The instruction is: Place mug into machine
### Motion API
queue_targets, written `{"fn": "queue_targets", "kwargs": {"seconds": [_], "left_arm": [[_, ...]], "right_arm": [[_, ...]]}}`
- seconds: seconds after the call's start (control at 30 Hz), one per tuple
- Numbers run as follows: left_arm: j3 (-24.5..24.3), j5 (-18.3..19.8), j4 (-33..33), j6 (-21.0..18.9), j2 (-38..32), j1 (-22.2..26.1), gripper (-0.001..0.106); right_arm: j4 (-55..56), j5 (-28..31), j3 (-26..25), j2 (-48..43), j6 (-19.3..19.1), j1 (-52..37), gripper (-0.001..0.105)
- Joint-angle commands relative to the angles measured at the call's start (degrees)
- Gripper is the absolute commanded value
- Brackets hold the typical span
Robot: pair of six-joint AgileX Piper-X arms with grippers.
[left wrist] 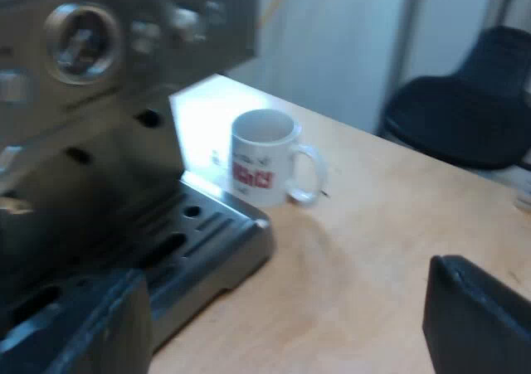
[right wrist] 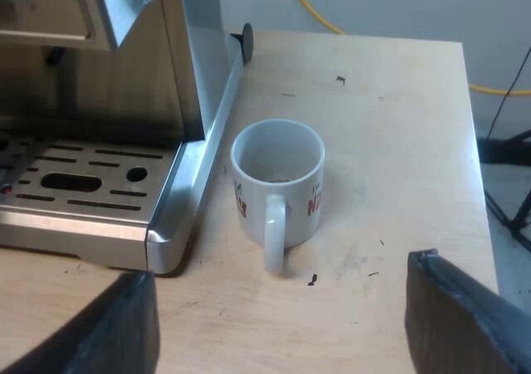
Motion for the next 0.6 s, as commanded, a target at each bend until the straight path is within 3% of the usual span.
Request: {"fn": "queue_targets", "kwargs": {"seconds": [0.03,0.2,0.6], "left_arm": [[-0.5,0.3,-2.1,-0.2,1.5,-2.0,0.069],[-0.5,-0.7,-2.5,-0.2,4.0,-5.9,0.069],[-0.5,-0.7,-2.5,-0.2,5.1,-6.1,0.069]], "right_arm": [[-0.9,-0.6,-0.5,1.3,-0.2,-0.1,0.064],[-2.7,-0.6,-0.5,4.8,-0.2,-0.1,0.064],[-3.8,-1.8,-0.5,14.1,-0.1,-0.1,0.064]]}}
